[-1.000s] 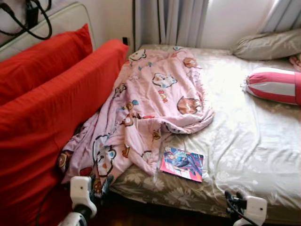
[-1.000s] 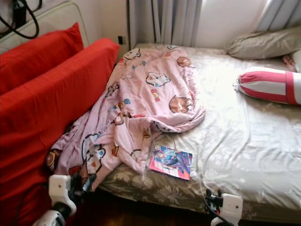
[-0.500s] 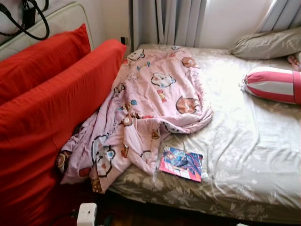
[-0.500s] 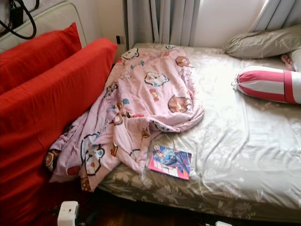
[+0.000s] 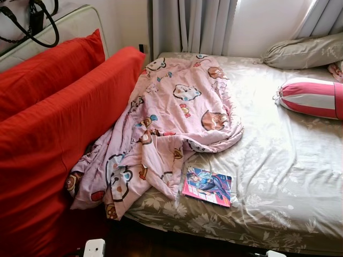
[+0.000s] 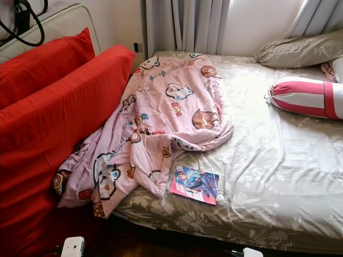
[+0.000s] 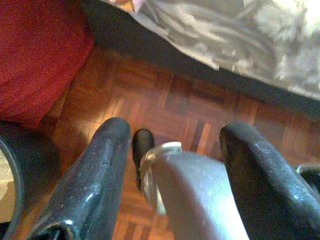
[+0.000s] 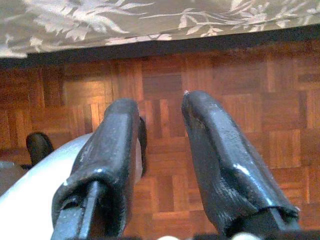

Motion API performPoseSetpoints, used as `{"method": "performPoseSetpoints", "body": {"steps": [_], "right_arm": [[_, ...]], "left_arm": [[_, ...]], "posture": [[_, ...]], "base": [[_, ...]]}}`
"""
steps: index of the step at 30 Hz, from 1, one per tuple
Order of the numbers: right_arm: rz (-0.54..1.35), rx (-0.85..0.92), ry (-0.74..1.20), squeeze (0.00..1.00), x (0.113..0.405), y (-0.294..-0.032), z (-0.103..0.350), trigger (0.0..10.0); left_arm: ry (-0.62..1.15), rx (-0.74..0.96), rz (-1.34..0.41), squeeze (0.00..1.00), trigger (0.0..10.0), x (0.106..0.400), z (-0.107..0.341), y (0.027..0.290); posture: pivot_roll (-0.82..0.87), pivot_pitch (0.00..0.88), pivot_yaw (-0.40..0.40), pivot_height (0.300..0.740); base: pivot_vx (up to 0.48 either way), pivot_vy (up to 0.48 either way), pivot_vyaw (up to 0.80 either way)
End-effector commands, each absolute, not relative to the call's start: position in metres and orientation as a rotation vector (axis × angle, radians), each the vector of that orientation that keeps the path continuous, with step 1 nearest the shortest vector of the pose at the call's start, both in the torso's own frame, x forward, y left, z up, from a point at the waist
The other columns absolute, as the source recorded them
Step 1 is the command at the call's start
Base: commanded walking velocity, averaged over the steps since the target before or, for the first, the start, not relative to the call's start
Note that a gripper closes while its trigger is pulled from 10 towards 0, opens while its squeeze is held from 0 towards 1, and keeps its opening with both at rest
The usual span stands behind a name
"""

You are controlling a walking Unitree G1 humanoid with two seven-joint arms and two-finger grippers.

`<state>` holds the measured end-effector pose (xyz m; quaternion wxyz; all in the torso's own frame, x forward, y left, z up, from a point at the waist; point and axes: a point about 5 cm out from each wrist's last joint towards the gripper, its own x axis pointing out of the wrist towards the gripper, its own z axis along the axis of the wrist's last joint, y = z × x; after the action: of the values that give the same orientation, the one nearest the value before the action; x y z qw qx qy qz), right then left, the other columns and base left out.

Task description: Clean up the room

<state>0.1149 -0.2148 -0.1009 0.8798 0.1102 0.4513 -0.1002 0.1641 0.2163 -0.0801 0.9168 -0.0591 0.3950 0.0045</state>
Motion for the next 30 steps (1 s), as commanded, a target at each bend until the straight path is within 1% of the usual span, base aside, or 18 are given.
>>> {"method": "performPoseSetpoints", "body": {"steps": [1, 4, 11, 15, 20, 30], "right_arm": [[-0.206, 0.227, 0.948, 0.00, 0.113, -0.214, -0.102, 10.0], [-0.224, 0.266, 0.950, 0.00, 0.111, -0.212, -0.103, 10.0], [-0.225, 0.271, 0.961, 0.00, 0.111, -0.212, -0.103, 10.0], [-0.232, 0.275, 0.967, 0.00, 0.110, -0.213, -0.104, 10.0], [-0.247, 0.280, 0.979, 0.00, 0.108, -0.215, -0.104, 10.0], [-0.239, 0.280, 0.982, 0.00, 0.110, -0.215, -0.104, 10.0]], "left_arm": [[0.852, -0.129, 0.023, 0.00, 10.0, 0.153, -0.085, 0.218], [0.866, -0.122, 0.008, 0.00, 10.0, 0.150, -0.087, 0.217], [0.873, -0.125, 0.012, 0.00, 10.0, 0.139, -0.089, 0.222], [0.873, -0.128, 0.016, 0.00, 10.0, 0.134, -0.089, 0.227], [0.885, -0.122, 0.007, 0.00, 10.0, 0.132, -0.090, 0.228], [0.928, -0.116, 0.008, 0.00, 10.0, 0.132, -0.095, 0.211]], "posture": [[0.06, 0.039, -0.025, 0.740], [0.06, 0.042, -0.026, 0.740], [0.06, 0.053, -0.024, 0.740], [0.05, 0.062, -0.027, 0.740], [0.05, 0.067, -0.027, 0.740], [0.05, 0.078, -0.035, 0.740]], "base": [[0.000, 0.000, 0.65], [0.000, 0.000, 0.00], [0.000, 0.000, 0.00], [0.255, 0.000, 0.00], [0.286, 0.000, 0.00], [0.292, 0.000, 0.00]]}}
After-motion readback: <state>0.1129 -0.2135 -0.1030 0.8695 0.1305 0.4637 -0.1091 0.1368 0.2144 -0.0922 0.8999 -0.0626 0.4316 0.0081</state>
